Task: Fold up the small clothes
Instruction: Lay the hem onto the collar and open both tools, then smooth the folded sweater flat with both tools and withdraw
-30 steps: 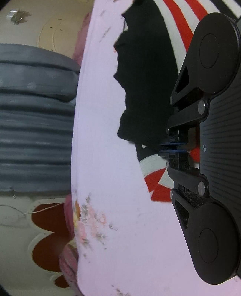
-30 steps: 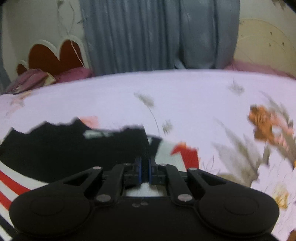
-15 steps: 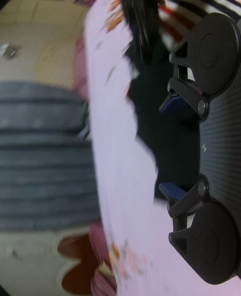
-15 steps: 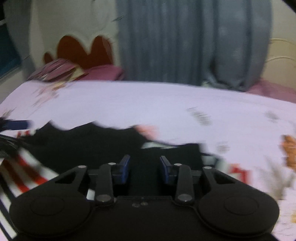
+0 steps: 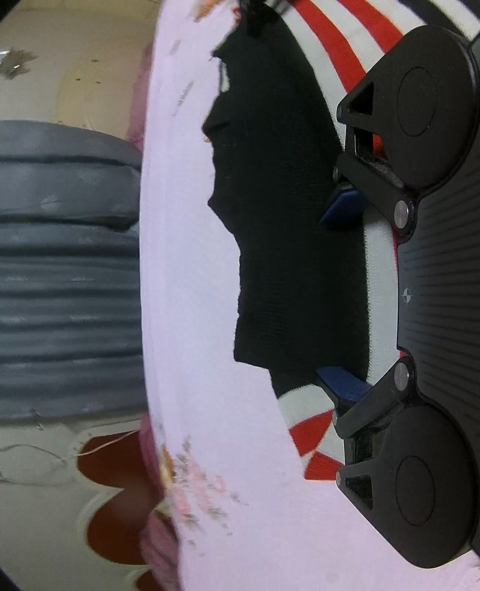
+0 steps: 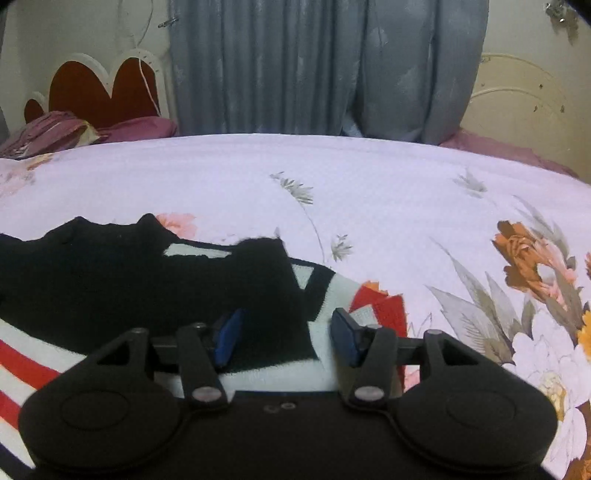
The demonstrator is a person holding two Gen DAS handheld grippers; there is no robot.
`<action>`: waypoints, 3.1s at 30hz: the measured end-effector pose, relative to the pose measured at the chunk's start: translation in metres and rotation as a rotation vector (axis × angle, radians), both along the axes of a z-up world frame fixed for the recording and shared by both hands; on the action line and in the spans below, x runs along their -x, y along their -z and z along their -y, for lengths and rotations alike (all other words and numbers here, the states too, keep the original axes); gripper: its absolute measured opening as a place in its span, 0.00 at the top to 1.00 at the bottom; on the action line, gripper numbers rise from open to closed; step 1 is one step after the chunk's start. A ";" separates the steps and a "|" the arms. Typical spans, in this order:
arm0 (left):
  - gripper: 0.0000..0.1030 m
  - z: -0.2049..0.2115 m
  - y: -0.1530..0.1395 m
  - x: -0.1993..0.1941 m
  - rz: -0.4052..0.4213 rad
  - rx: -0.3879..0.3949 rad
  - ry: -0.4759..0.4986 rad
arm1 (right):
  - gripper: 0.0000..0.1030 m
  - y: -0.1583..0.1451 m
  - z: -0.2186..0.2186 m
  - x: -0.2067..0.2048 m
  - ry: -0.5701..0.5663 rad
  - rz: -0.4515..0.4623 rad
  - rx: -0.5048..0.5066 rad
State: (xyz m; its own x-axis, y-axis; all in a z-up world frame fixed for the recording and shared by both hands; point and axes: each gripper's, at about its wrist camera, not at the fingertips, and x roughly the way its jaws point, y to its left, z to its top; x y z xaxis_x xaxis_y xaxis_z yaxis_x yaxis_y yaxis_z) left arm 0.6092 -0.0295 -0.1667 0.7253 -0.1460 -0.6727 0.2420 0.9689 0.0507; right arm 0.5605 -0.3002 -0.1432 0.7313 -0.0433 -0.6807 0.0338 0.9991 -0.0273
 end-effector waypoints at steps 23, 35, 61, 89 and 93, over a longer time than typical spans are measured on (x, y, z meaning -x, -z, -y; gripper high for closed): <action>0.07 0.027 -0.014 0.086 0.004 0.012 -0.009 | 0.50 0.006 -0.066 0.074 -0.164 0.045 0.071; 0.07 -0.002 -0.007 0.085 -0.008 0.001 -0.085 | 0.49 0.006 -0.022 0.085 -0.051 0.012 0.018; 0.07 0.020 -0.015 0.125 -0.021 0.006 -0.012 | 0.58 0.001 -0.092 0.120 -0.180 0.011 0.108; 0.07 0.011 -0.012 0.154 -0.050 -0.053 -0.015 | 0.62 0.000 -0.055 0.165 -0.010 -0.067 0.060; 0.07 -0.019 -0.008 0.162 -0.052 -0.013 -0.029 | 0.64 0.005 0.001 0.182 0.058 -0.086 -0.048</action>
